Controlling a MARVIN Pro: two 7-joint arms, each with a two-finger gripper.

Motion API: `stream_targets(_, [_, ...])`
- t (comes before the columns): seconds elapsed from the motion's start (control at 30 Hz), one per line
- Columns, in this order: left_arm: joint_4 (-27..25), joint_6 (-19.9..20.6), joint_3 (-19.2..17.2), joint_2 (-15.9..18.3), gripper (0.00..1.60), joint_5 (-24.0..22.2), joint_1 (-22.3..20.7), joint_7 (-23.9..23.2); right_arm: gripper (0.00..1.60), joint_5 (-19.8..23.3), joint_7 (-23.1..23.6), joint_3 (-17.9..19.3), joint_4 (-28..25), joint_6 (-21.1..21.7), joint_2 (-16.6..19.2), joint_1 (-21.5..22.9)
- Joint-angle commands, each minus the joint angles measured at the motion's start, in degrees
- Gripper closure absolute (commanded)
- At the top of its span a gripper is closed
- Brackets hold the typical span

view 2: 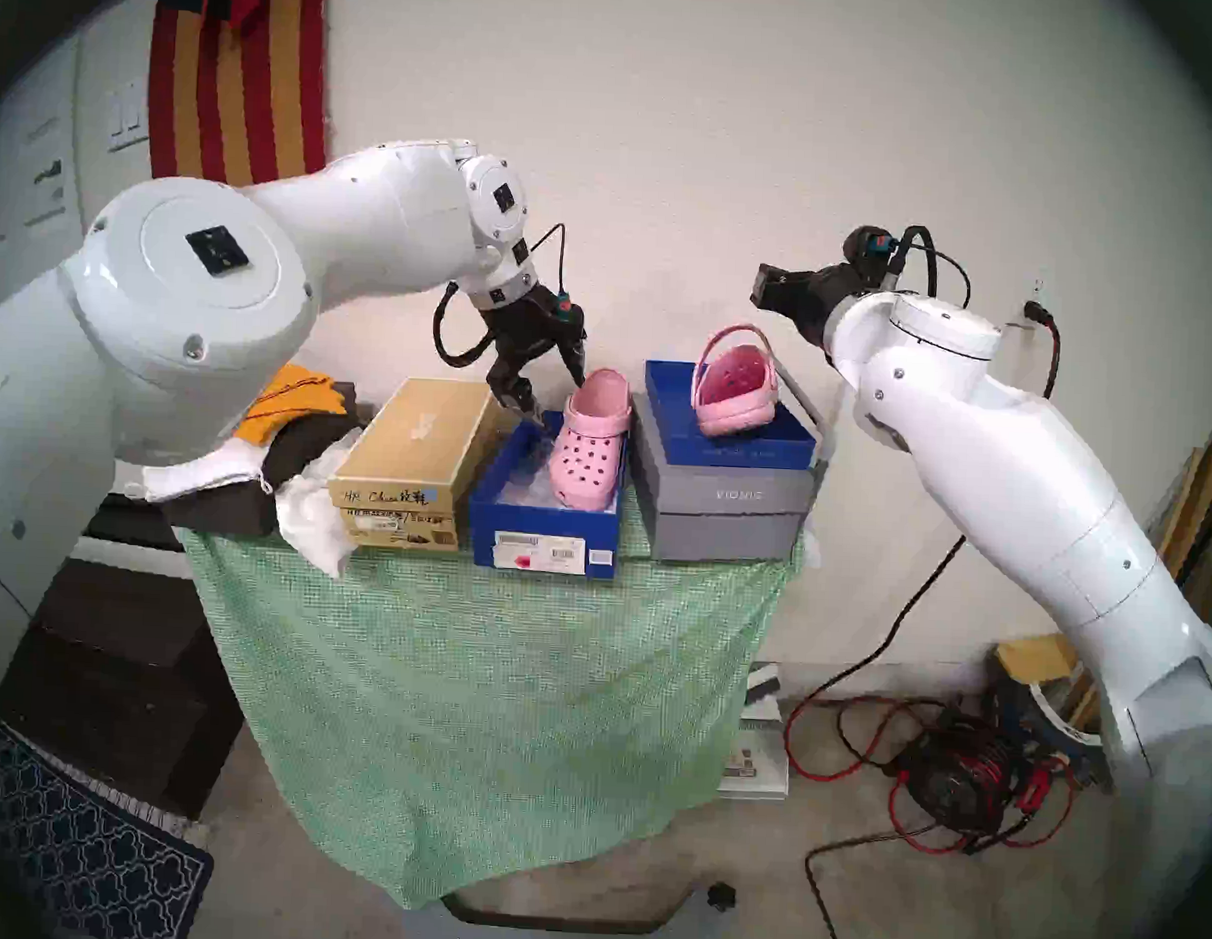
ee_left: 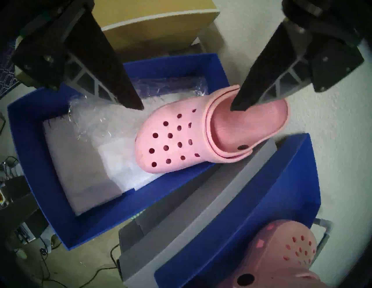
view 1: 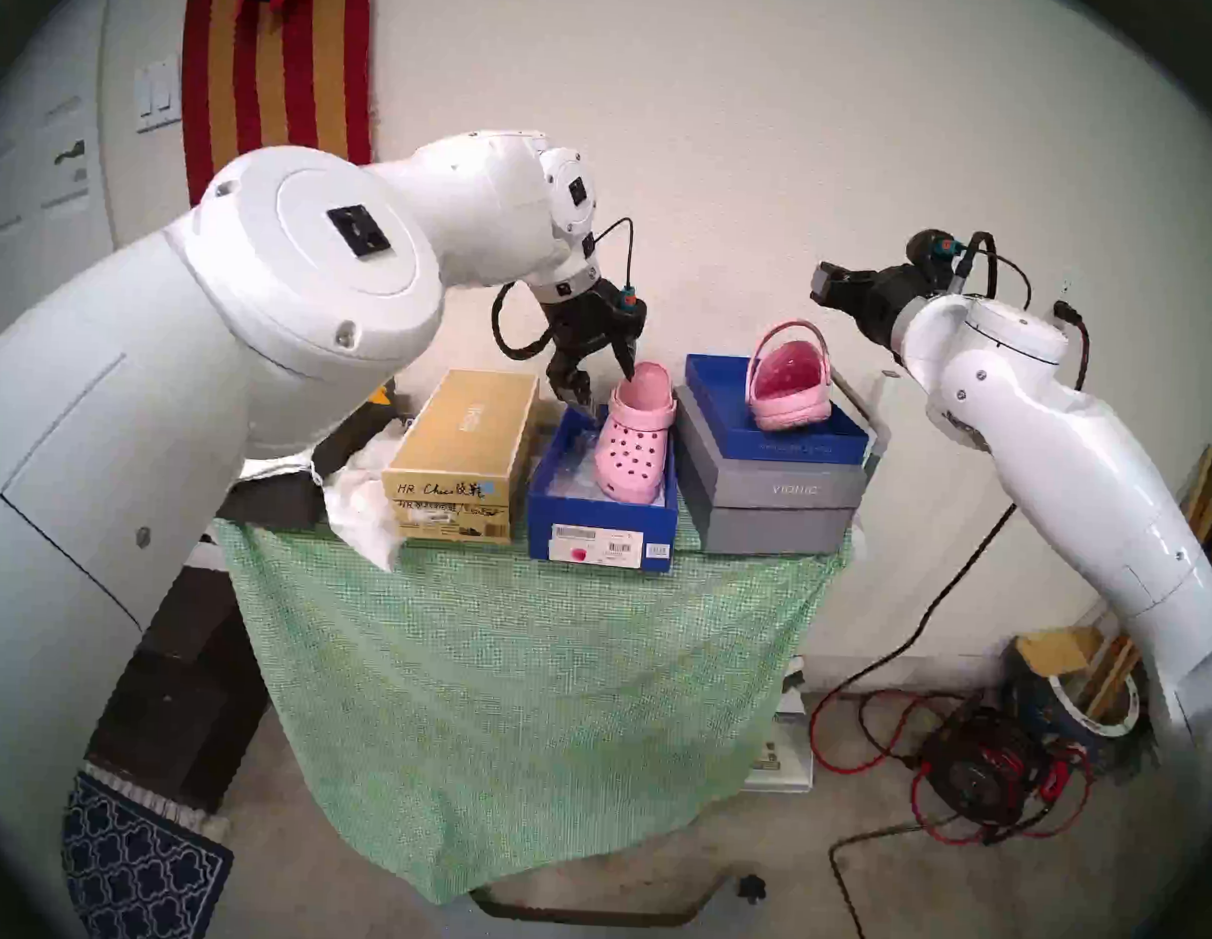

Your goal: Take shoe out of the box

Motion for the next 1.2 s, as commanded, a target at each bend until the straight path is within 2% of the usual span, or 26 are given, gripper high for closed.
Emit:
stream_targets(0.0, [0.93,0.67,0.79,-1.52,0.0,0.87,1.01,0.81,0.0,-0.11,0.1,-0.09,-0.1,0.04,-0.1,0.12])
stream_targets(1.17, [3.77,3.95,3.4,-7.31,0.0,5.36,4.22,5.75,0.0,0.32,-0.47,-0.12,-0.44,-0.03,0.08,0.09])
